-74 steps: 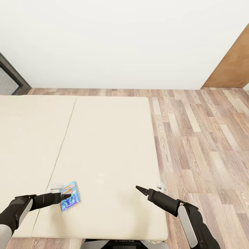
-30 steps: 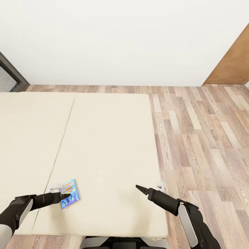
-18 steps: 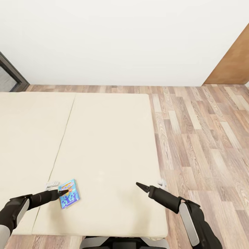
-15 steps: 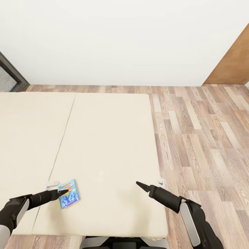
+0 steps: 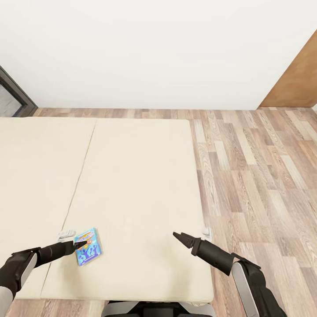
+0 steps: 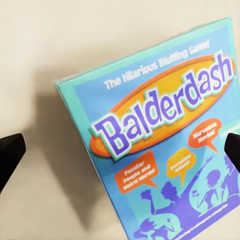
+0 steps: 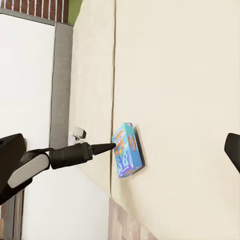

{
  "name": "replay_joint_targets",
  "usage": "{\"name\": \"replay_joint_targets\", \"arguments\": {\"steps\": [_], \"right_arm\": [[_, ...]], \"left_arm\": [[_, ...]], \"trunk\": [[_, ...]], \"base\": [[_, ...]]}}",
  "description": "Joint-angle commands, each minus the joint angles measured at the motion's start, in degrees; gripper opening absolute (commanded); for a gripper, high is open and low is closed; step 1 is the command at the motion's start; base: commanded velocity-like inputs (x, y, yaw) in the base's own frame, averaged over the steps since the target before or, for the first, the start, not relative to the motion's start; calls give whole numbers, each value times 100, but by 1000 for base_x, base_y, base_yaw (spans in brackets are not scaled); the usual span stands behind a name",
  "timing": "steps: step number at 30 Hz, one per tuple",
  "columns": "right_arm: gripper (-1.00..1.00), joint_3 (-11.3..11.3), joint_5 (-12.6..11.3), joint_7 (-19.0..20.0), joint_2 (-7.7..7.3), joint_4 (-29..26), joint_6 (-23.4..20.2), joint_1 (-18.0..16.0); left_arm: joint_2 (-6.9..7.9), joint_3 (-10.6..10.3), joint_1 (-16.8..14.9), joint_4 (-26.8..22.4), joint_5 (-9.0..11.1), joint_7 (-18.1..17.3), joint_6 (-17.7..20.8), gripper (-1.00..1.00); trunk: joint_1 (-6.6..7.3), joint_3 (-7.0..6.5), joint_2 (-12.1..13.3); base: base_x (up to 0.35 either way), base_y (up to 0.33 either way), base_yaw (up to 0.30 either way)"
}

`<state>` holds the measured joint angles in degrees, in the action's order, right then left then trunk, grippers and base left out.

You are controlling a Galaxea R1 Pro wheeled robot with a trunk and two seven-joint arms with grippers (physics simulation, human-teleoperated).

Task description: Put all the toys in the child's room - the three board games (two on the bed and one on the table), the two jigsaw puzzles on the table, and the tennis ball on the table - inside the toy box on the table in the child's room.

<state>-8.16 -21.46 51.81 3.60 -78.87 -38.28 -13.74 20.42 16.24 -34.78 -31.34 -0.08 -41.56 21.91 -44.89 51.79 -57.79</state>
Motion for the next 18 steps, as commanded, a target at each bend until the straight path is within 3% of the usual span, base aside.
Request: {"name": "replay_joint_targets", "arguments": {"steps": [1, 18], "right_arm": [[100, -11, -18, 16, 6, -2, -34, -1], [100, -1, -16, 22, 11, -6, -13, 3]], "left_arm": [[-3, 25, -3, -3, -1, -28, 50, 100], [-19, 20, -3, -3, -9, -43, 50, 100]], "trunk": [[-1, 3, -3], [-1, 3, -3]], "base": [[0, 0, 0], [32, -116, 0]]}}
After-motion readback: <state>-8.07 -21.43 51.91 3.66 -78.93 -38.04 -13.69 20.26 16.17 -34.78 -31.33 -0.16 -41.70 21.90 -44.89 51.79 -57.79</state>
